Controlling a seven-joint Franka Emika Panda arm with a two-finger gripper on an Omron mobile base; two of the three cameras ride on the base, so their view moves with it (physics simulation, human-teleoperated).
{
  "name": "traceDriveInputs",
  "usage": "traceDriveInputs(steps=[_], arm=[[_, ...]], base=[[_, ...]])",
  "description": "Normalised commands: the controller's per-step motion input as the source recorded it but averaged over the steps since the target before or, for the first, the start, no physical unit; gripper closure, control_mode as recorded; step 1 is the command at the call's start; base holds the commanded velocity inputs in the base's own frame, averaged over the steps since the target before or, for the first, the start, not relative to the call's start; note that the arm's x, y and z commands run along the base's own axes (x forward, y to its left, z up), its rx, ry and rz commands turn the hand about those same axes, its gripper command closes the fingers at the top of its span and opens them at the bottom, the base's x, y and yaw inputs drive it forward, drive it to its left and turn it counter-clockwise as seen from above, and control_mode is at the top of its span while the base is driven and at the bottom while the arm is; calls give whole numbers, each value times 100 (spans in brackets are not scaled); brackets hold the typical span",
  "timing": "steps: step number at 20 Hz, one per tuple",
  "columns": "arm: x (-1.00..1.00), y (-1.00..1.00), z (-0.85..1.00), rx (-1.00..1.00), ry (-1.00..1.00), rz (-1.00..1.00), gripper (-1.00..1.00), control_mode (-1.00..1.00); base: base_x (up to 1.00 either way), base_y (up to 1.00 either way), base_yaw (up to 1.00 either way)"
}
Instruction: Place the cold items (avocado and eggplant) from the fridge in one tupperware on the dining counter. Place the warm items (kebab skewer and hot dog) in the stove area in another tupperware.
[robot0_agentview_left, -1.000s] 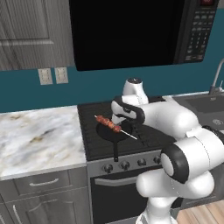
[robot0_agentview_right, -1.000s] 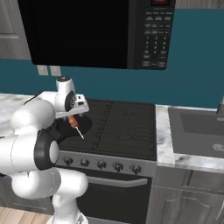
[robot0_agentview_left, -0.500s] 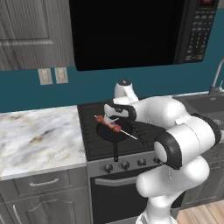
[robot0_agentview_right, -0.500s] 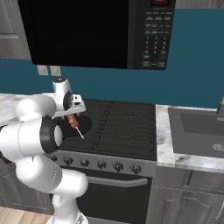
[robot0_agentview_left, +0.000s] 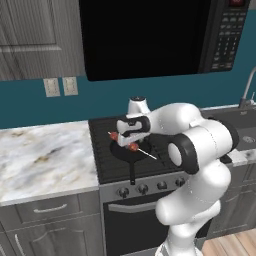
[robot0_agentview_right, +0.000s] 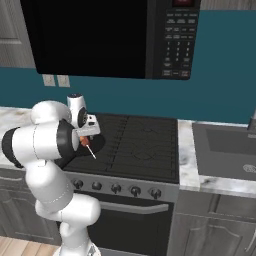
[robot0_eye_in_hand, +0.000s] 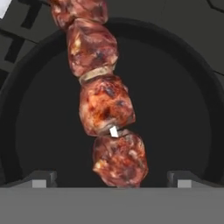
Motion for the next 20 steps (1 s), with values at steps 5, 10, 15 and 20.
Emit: traceDriveInputs(steps=[5, 10, 15, 20], arm=[[0, 0, -34, -1, 10, 2, -100, -100], [0, 0, -16, -4, 8, 0, -100, -100], [0, 0, -7, -1, 0, 0, -100, -100], [1, -2, -9, 0, 0, 0, -100, -100]], base=[[0, 0, 0], [0, 0, 0], [0, 0, 0], [0, 0, 0]])
